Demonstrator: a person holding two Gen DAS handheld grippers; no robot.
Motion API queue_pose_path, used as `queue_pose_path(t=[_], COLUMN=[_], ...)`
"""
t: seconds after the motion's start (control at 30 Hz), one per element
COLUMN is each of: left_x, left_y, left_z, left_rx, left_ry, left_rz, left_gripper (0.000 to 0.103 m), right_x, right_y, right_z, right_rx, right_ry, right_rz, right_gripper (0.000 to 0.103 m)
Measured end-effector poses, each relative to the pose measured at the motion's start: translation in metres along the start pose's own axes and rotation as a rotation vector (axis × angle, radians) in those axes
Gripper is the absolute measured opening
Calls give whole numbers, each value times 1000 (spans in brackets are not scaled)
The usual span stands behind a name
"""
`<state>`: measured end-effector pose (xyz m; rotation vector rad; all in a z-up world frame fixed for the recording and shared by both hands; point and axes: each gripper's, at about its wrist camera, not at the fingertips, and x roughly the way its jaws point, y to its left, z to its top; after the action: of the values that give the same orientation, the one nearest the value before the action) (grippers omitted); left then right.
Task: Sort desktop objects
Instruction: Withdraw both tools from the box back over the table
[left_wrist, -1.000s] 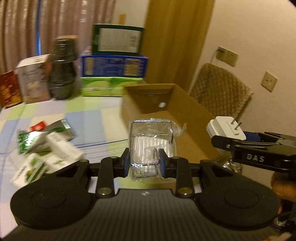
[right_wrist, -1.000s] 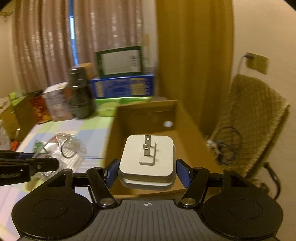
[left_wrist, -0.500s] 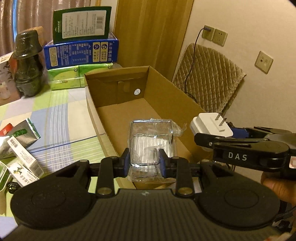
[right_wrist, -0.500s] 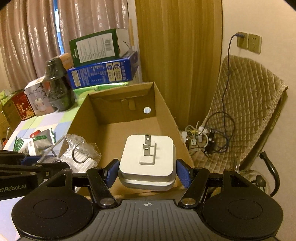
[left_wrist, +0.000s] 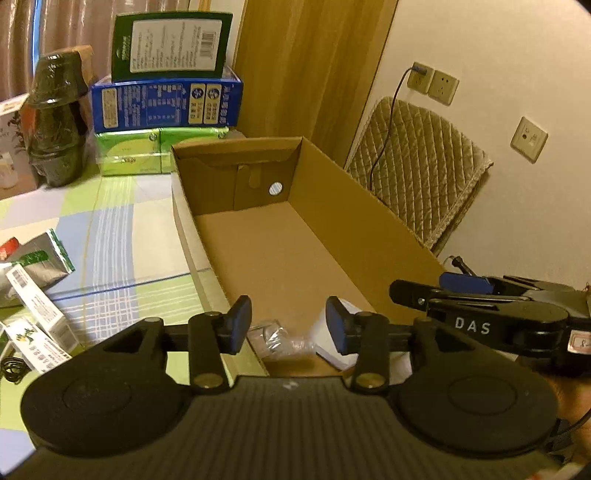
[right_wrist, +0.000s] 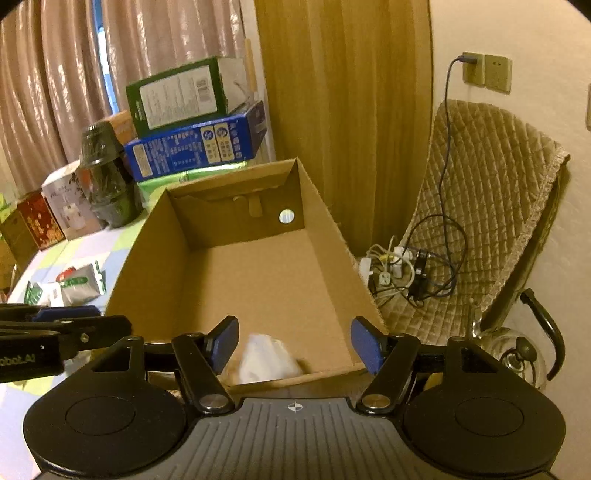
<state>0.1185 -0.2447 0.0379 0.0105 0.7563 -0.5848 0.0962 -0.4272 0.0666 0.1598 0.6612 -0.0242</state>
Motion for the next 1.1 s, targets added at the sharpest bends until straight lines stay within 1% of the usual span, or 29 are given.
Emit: queue_pose_path(t=[0.13,0.27,0.37,0.4,0.53,0.63,0.7,0.73,0.83,0.9,1.0,1.1], left_x=[-22,-48,-70,-78,-108,-132,-148,-155,-176,-187,-201,-211], left_y=[6,21,35,40,60,75,87,92,110,122,138,151], left_z=[-6,-18,-31,-36,-54,-68,-76,-81,-93,-101,-110,-118], left_rx=[-8,-54,-90,-105,-146,-153,-162,-168,-197,-217,-238,-238], left_ry=[-29,-37,-40,-41,-49,-57,-66,-70,-79,-83,-83,-74], left_rz=[26,66,100,113,168,216,251,267,314,338,371,411], left_gripper=[39,43,47,49,56,62,69,70,81,89,99,101], right_x=[-24,-45,-61,-66,-81,-87,-89,-89,-88,-89,-89,-86], right_y=[1,15,30,36,64,87,102,108,127,139,154,167], right_z=[-7,-18,-24,-26,-35,-43,-48,-51,-56,-58,-62,-66], right_rx=[39,37,41,40,7,-37,-52,-56,-83,-108,-141,-168], right_ry=[-27,-35,-50,-52,-51,-42,-30,-23,-5,-2,1,15], right_rz=[17,52,84,99,160,204,230,242,279,301,337,351], right_gripper=[70,74,77,78,84,89,93,94,97,101,101,101])
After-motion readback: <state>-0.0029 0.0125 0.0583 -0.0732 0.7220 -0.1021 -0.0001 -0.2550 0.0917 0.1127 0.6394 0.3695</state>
